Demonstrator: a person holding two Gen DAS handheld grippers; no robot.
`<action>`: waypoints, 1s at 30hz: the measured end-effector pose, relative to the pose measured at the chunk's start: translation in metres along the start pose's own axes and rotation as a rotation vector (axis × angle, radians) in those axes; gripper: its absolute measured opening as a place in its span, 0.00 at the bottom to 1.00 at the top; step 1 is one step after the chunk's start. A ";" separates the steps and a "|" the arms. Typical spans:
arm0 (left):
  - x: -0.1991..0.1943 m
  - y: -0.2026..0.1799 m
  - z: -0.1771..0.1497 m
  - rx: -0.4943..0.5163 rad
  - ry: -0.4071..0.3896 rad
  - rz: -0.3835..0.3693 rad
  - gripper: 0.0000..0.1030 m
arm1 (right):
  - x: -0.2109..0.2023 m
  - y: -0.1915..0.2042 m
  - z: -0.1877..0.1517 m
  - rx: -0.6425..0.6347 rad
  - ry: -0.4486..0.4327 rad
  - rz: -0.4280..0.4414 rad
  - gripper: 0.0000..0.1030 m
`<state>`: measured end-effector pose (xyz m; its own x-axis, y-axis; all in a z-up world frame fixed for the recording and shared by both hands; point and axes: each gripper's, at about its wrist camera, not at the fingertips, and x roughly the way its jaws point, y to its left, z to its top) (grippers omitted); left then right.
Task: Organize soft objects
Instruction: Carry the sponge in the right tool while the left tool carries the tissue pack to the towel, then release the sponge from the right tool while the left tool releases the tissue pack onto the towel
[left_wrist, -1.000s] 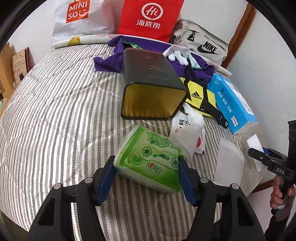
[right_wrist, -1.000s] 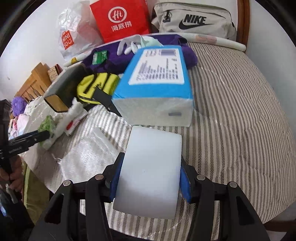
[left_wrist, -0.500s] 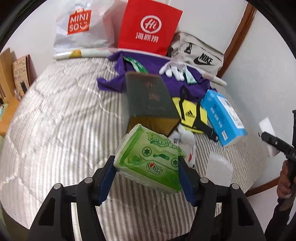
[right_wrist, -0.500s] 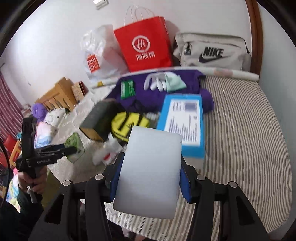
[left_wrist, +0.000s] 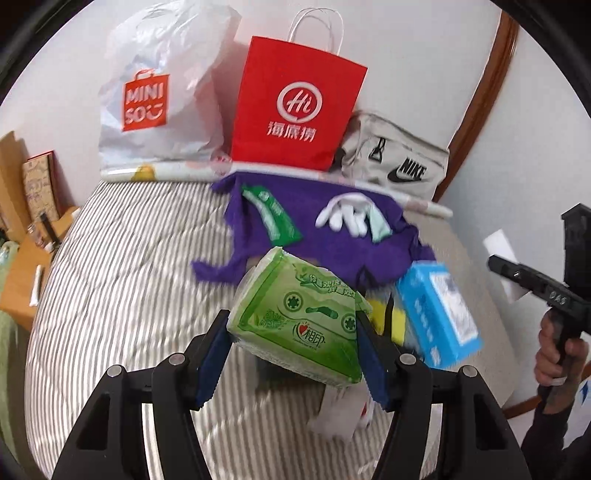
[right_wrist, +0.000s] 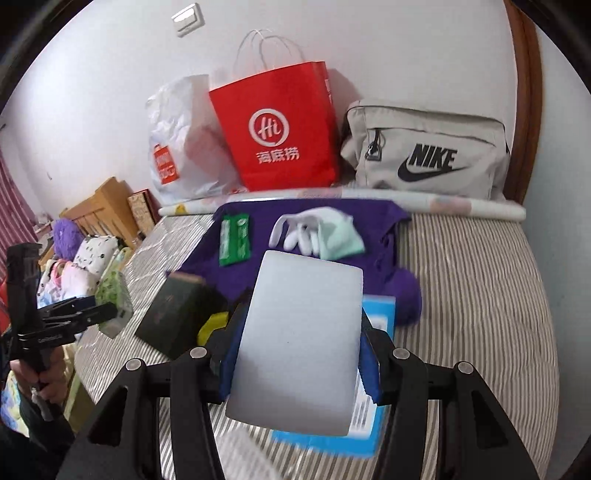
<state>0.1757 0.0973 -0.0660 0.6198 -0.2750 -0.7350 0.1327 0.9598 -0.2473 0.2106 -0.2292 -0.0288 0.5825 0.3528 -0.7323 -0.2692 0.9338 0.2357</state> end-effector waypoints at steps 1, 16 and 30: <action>0.005 0.000 0.009 -0.004 0.002 0.001 0.60 | 0.007 -0.001 0.008 -0.003 -0.002 0.002 0.51; 0.114 0.010 0.088 -0.082 0.124 0.005 0.61 | 0.124 -0.034 0.063 0.027 0.135 -0.032 0.52; 0.180 0.019 0.094 -0.071 0.243 0.044 0.62 | 0.188 -0.051 0.060 0.041 0.301 -0.040 0.52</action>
<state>0.3628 0.0709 -0.1439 0.4183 -0.2464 -0.8743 0.0497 0.9673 -0.2488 0.3804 -0.2068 -0.1401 0.3370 0.2876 -0.8965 -0.2154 0.9505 0.2240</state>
